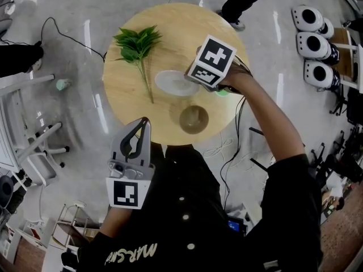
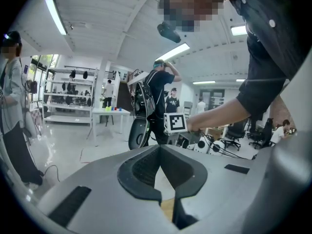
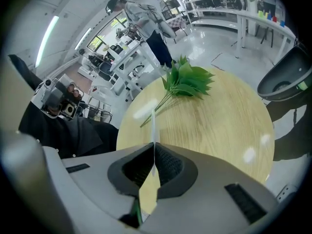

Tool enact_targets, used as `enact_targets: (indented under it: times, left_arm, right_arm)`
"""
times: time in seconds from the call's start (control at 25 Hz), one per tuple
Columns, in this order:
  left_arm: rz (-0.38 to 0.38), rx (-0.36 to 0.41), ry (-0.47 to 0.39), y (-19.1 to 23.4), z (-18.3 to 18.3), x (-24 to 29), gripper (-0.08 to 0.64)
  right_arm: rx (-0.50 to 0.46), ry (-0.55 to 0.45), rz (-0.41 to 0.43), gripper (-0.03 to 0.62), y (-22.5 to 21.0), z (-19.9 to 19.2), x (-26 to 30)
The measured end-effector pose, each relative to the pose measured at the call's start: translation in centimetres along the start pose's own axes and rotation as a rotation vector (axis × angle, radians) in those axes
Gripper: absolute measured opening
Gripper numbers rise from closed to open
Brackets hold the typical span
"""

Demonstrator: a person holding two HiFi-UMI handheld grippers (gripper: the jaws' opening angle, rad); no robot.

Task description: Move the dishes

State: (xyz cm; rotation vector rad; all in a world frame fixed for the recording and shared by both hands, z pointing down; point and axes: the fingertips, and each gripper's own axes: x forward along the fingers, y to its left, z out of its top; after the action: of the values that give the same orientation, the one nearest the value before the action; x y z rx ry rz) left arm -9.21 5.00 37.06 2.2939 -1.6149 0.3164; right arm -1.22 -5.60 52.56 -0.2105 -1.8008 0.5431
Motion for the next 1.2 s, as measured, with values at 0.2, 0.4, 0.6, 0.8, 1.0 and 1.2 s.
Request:
enact_targets:
  times: [0.2, 0.4, 0.6, 0.8, 1.0, 1.2]
  left_arm:
    - [0.011, 0.002, -0.007, 0.5, 0.3, -0.8, 0.017]
    - [0.03, 0.016, -0.026, 1.3, 1.0, -2.1, 0.017]
    - [0.056, 0.024, -0.055, 1.9, 1.6, -3.6, 0.017]
    - [0.072, 0.019, -0.058, 2.5, 1.3, -4.5, 0.017]
    - [0.083, 0.015, -0.045, 2.7, 0.7, -5.0, 0.017]
    - [0.092, 0.007, -0.029, 3.2, -0.3, -5.1, 0.017]
  right_arm:
    - [-0.024, -0.01, 0.028, 0.009, 2.0, 1.0, -0.4]
    - [-0.028, -0.032, 0.109, 0.009, 5.5, 2.0, -0.1]
    - [-0.009, -0.034, 0.214, 0.009, 9.3, 2.2, 1.8]
    - [0.06, -0.035, 0.327, 0.009, 11.0, 2.3, 5.1]
    - [0.113, -0.021, 0.372, 0.009, 11.0, 2.1, 7.7]
    - [0.172, -0.005, 0.409, 0.009, 10.0, 1.6, 10.0]
